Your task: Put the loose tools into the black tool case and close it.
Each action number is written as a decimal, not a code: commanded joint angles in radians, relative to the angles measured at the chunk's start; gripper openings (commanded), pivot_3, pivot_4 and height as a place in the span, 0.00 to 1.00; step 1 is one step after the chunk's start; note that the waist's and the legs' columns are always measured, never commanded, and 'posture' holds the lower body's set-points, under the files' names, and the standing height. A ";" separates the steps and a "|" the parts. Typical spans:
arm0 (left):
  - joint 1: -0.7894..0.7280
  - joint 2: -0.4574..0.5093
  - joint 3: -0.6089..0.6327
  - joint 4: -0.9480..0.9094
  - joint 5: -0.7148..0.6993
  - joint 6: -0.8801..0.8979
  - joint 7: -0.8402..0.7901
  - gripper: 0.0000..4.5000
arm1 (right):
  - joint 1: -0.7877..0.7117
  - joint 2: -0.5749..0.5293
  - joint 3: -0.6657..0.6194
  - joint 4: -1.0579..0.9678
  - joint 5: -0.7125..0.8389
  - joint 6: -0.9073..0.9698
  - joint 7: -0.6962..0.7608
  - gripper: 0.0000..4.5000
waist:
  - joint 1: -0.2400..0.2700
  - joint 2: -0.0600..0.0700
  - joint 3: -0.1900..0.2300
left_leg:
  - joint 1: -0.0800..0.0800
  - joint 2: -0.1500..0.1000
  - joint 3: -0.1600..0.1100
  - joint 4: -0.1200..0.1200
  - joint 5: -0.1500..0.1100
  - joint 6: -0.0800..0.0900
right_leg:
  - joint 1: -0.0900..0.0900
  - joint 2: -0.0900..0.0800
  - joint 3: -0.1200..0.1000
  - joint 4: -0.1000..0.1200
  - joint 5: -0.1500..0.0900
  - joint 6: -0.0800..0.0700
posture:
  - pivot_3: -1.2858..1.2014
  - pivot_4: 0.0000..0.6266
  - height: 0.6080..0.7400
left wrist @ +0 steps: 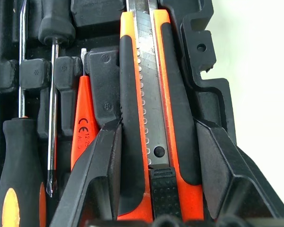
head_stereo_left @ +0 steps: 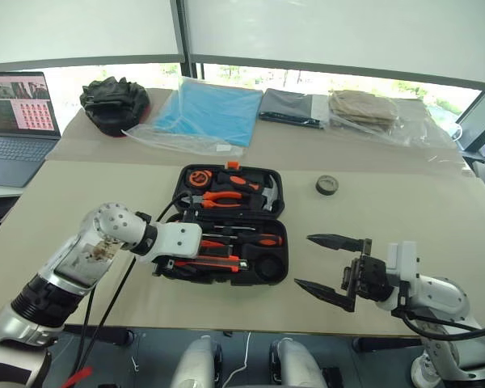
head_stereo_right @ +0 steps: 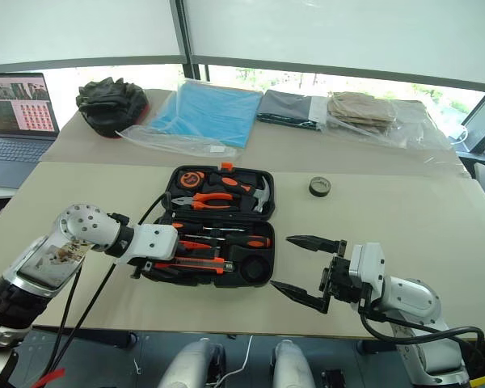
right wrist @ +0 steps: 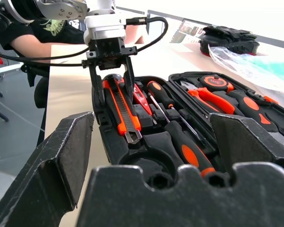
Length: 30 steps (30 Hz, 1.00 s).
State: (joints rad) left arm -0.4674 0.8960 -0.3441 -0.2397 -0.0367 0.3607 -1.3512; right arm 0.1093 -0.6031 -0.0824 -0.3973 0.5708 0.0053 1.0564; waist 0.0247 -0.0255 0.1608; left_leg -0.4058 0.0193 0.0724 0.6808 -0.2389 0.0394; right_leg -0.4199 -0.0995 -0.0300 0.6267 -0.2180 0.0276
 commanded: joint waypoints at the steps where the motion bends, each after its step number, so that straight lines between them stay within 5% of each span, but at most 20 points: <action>1: 0.028 -0.018 -0.020 -0.007 0.000 0.033 0.018 0.65 | -0.017 0.008 0.003 -0.029 0.001 0.000 -0.014 1.00 | 0.000 0.000 0.000 | 0.000 0.000 0.000 0.000 0.000 0.000 | 0.000 0.000 0.001 0.000 0.000 0.000 | 0.52 0.24 1.00; 5: 0.013 -0.027 0.076 -0.012 -0.110 -0.010 -0.019 0.97 | -0.020 0.006 0.007 -0.025 0.005 0.001 -0.015 1.00 | -0.004 0.000 0.000 | -0.001 0.000 0.000 0.000 0.000 0.000 | -0.002 0.000 0.002 0.000 0.000 0.000 | 0.52 0.24 1.00; 14: 0.004 -0.093 0.241 0.051 -0.278 -0.125 -0.023 0.99 | -0.051 0.011 0.027 0.010 0.000 -0.007 -0.004 1.00 | -0.012 0.000 0.000 | -0.001 0.000 0.000 0.001 0.000 0.000 | -0.002 0.001 0.002 0.001 0.001 -0.002 | 0.52 0.24 1.00; 26: 0.201 -0.175 0.270 0.234 -0.262 -0.477 -0.019 0.01 | -0.056 0.033 0.031 0.036 -0.028 -0.037 -0.001 1.00 | -0.012 0.000 0.000 | -0.001 0.000 0.001 0.001 0.000 0.000 | -0.002 0.001 0.004 0.002 0.004 -0.005 | 0.52 0.24 1.00; 30: 0.227 -0.184 0.244 0.275 -0.218 -0.499 0.017 0.01 | -0.056 0.032 0.036 0.035 -0.030 -0.029 0.000 1.00 | -0.010 0.000 0.000 | -0.001 0.000 0.001 0.002 0.000 0.000 | -0.002 0.000 0.004 0.002 0.004 -0.005 | 0.52 0.24 1.00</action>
State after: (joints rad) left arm -0.2466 0.7152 -0.0977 0.0268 -0.2731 -0.1209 -1.3531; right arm 0.0590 -0.5722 -0.0437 -0.3430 0.5337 -0.0100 1.0503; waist 0.0150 -0.0258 0.1610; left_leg -0.4065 0.0188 0.0735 0.6823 -0.2391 0.0398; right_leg -0.4217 -0.0994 -0.0262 0.6285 -0.2142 0.0228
